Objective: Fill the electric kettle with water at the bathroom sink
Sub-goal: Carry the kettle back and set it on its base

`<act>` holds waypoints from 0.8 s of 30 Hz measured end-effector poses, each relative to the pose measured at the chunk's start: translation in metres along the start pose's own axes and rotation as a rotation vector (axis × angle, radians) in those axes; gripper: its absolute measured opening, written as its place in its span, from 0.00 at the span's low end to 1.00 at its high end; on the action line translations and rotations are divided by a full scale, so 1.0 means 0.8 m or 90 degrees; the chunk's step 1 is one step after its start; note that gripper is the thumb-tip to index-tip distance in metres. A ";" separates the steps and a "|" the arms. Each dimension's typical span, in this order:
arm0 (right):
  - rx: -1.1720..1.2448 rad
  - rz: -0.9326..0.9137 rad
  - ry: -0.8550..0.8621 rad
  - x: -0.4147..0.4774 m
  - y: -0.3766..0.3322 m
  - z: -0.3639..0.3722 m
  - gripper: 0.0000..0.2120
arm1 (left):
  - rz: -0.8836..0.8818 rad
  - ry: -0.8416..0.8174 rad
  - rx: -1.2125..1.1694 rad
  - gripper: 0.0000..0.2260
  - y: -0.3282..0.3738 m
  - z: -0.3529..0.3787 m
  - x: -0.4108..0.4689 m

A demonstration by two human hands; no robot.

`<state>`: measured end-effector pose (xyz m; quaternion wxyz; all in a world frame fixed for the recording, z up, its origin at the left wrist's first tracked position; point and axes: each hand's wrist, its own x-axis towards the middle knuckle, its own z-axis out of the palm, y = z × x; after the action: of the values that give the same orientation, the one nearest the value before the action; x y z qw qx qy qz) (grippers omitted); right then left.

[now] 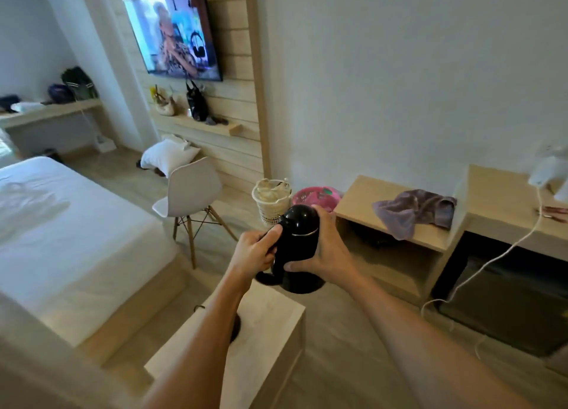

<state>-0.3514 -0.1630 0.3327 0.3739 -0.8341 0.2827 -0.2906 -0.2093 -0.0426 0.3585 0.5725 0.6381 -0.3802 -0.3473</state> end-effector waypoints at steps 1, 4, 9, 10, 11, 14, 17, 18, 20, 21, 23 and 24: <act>0.003 -0.010 -0.020 0.022 0.007 0.009 0.61 | -0.011 0.014 -0.001 0.20 -0.008 -0.009 0.014; 0.021 -0.055 -0.100 0.077 0.029 0.044 0.60 | -0.053 0.077 -0.009 0.20 -0.035 -0.036 0.046; 0.052 -0.083 -0.265 0.141 0.073 0.131 0.62 | -0.127 0.213 -0.031 0.18 -0.099 -0.070 0.066; 0.056 -0.091 -0.297 0.149 0.083 0.152 0.60 | -0.146 0.244 -0.034 0.18 -0.115 -0.075 0.066; 0.060 -0.102 -0.327 0.153 0.089 0.171 0.59 | -0.165 0.279 -0.037 0.19 -0.133 -0.079 0.064; 0.072 -0.111 -0.402 0.159 0.109 0.232 0.58 | -0.198 0.392 -0.042 0.21 -0.188 -0.095 0.057; 0.072 -0.121 -0.481 0.164 0.137 0.304 0.59 | -0.216 0.479 -0.055 0.21 -0.250 -0.116 0.052; 0.073 -0.131 -0.497 0.166 0.149 0.330 0.59 | -0.218 0.500 -0.059 0.21 -0.273 -0.125 0.053; 0.068 -0.147 -0.517 0.170 0.176 0.383 0.60 | -0.218 0.524 -0.063 0.21 -0.321 -0.142 0.058; 0.065 -0.156 -0.523 0.172 0.190 0.408 0.60 | -0.217 0.535 -0.061 0.21 -0.346 -0.151 0.062; 0.061 -0.171 -0.533 0.176 0.221 0.455 0.60 | -0.215 0.551 -0.058 0.21 -0.396 -0.166 0.070; 0.061 -0.174 -0.538 0.176 0.237 0.477 0.59 | -0.216 0.557 -0.062 0.21 -0.422 -0.172 0.073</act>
<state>-0.0394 -0.1911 0.0114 0.4531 -0.8911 -0.0213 0.0163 -0.0315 -0.0112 0.0368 0.6433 0.7501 0.0234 -0.1516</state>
